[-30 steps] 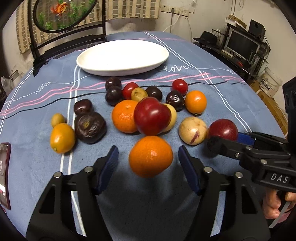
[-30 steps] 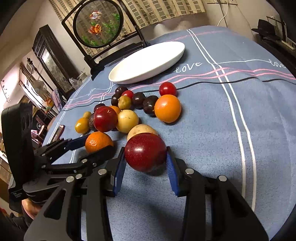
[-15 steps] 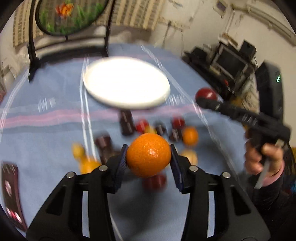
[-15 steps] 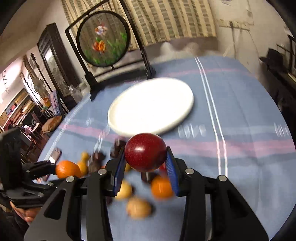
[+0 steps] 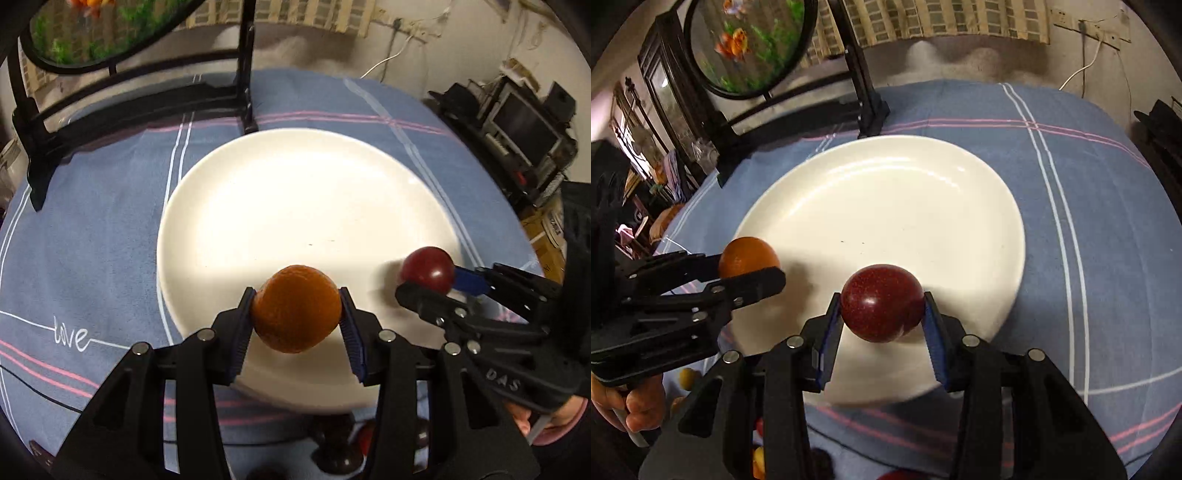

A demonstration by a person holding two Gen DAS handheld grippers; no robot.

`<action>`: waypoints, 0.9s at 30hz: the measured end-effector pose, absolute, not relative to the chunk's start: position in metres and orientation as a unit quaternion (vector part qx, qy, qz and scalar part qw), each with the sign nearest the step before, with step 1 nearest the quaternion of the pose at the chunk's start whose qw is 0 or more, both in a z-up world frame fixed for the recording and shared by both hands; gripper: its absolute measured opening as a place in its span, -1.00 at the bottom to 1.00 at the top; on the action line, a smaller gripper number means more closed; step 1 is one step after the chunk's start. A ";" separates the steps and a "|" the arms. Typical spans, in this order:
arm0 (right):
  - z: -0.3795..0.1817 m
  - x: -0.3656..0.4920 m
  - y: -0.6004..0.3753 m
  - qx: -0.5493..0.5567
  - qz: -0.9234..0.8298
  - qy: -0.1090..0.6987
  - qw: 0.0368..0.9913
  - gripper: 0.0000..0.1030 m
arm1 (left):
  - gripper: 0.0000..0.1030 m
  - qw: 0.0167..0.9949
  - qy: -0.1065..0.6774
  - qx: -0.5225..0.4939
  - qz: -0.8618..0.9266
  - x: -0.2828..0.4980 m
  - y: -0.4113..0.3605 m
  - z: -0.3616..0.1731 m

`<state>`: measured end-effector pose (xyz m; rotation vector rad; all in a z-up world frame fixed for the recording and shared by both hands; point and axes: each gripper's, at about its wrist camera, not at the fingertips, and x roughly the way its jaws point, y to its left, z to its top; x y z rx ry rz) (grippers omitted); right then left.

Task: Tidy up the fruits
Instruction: 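Carry both fruits onto the white plate and open both tools, then grasp the pale spotted fruit with the right tool while the left grasps a red plum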

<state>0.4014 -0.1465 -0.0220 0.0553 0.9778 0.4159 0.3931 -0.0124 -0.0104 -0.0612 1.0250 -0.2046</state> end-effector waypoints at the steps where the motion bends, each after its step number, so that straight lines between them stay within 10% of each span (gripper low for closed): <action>1: -0.023 0.404 -0.146 0.024 0.200 0.469 0.860 -0.11 | 0.09 0.863 0.496 -0.035 -0.091 0.397 -0.011 -0.013; 4: -0.015 0.396 -0.148 0.011 0.189 0.465 0.865 0.05 | 0.63 0.877 0.473 -0.032 -0.072 0.383 -0.001 -0.001; 27: -0.025 0.183 -0.166 -0.027 0.237 0.441 0.865 0.09 | 0.82 0.903 0.410 0.002 -0.126 0.140 -0.002 -0.031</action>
